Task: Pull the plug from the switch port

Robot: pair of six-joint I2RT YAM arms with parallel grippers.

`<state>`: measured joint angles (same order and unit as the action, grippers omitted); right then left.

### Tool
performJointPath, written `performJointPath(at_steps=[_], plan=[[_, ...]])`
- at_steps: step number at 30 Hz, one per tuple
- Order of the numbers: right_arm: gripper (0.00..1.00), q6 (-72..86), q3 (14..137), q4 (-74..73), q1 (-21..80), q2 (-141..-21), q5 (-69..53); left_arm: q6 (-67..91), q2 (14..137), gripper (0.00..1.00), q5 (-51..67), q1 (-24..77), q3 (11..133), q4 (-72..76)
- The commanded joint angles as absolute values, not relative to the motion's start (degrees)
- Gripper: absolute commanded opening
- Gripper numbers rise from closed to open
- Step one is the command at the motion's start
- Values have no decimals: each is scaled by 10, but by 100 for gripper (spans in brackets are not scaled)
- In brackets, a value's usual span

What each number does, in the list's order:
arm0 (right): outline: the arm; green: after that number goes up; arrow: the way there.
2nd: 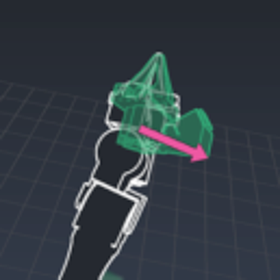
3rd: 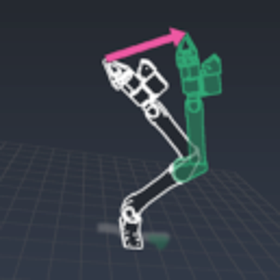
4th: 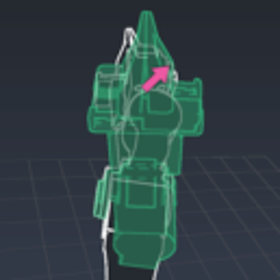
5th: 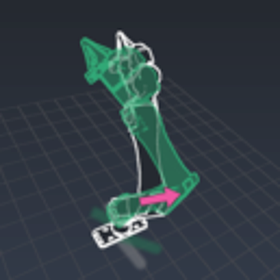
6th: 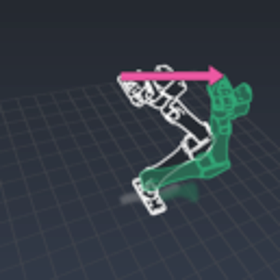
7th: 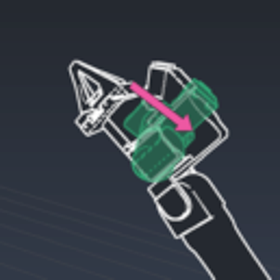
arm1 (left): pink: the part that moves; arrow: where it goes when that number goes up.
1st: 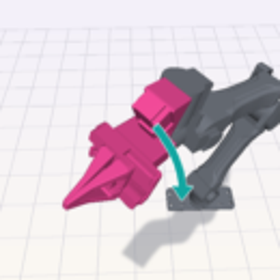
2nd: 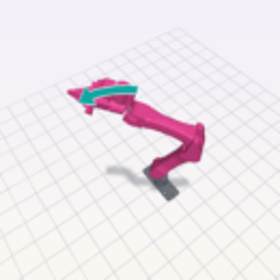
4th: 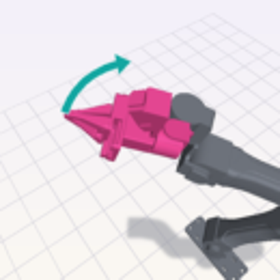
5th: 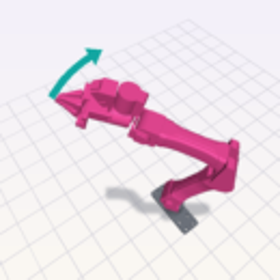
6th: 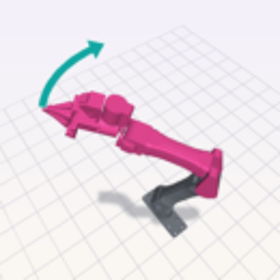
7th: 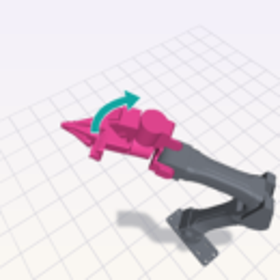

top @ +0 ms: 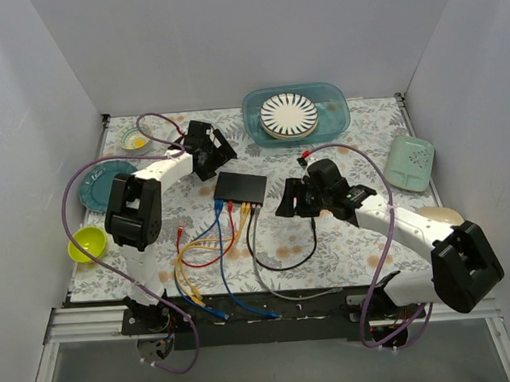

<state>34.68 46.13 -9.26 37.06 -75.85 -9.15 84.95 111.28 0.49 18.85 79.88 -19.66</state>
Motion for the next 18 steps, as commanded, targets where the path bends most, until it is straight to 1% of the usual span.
performJointPath(at_steps=[1, 3, 4, 5, 7, 8, 9, 12, 14, 18], plan=[[66, 368, 466, -135, 374, -701, -76, 827, 1138, 91, 33, 190, 819, -179], [66, 366, 452, -133, 376, -665, -83, 821, 1156, 89, 12, 191, 824, -188], [65, 364, 444, -132, 377, -653, -86, 821, 1161, 88, -16, 191, 820, -191], [65, 360, 433, -134, 377, -634, -88, 833, 1165, 84, -24, 191, 816, -192], [65, 348, 421, -142, 377, -618, -91, 841, 1174, 81, -30, 191, 797, -196], [65, 347, 413, -150, 377, -605, -89, 852, 1175, 75, -24, 192, 789, -195], [64, 347, 409, -157, 377, -598, -86, 855, 1174, 72, -18, 195, 781, -195], [64, 348, 377, -163, 378, -560, -87, 860, 1148, 65, -12, 219, 729, -182], [64, 346, 366, -163, 377, -539, -81, 859, 1116, 64, -8, 235, 687, -165], [64, 345, 354, -170, 378, -532, -74, 852, 1078, 60, -1, 285, 641, -165]])
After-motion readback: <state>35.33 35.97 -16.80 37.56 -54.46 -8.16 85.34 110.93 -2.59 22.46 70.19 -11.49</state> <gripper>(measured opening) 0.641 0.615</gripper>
